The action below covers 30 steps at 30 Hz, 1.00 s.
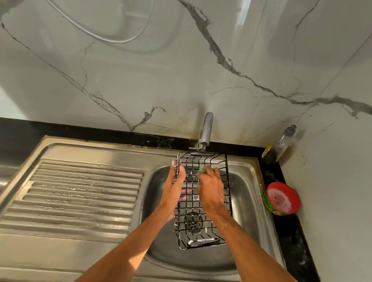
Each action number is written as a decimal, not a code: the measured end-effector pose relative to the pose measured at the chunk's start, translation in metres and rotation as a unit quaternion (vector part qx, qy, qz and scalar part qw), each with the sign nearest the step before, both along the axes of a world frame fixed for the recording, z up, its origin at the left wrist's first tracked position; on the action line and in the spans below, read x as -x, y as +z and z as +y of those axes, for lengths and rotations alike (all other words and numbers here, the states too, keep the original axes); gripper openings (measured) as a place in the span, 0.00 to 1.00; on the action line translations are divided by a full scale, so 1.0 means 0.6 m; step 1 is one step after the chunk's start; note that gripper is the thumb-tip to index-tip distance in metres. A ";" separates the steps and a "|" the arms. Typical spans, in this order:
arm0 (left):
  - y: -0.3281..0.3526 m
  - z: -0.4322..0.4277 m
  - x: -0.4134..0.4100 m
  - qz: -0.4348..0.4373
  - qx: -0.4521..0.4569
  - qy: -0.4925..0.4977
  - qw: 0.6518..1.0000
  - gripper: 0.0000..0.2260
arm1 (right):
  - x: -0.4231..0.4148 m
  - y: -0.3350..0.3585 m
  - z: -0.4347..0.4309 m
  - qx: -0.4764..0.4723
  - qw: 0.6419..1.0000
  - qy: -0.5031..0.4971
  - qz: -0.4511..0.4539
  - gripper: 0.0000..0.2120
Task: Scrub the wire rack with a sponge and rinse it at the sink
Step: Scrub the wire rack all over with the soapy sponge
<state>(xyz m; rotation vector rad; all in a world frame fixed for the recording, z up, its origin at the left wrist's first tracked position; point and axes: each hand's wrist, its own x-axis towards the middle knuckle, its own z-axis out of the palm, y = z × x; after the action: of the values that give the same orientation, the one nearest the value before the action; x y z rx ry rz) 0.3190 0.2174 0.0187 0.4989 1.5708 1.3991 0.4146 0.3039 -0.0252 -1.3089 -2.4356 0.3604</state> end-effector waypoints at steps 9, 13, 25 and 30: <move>-0.002 0.008 0.002 -0.037 -0.019 0.021 0.999 0.37 | -0.010 0.008 -0.016 0.007 1.000 -0.003 0.024 0.22; 0.002 0.010 0.002 -0.033 -0.037 0.029 0.998 0.37 | 0.003 0.009 -0.048 -0.016 0.990 0.142 0.019 0.28; -0.007 -0.008 0.017 -0.038 -0.030 0.063 0.997 0.40 | -0.026 -0.004 -0.051 0.059 0.997 0.046 -0.011 0.20; -0.005 -0.022 0.019 -0.036 -0.025 0.091 0.995 0.34 | -0.003 0.003 -0.099 0.072 0.987 0.142 -0.038 0.17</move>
<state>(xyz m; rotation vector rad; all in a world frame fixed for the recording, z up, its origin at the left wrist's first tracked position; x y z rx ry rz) 0.3075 0.2044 0.0156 0.3371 1.5573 1.5797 0.4165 0.2446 -0.0232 -1.0449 -2.7103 0.5811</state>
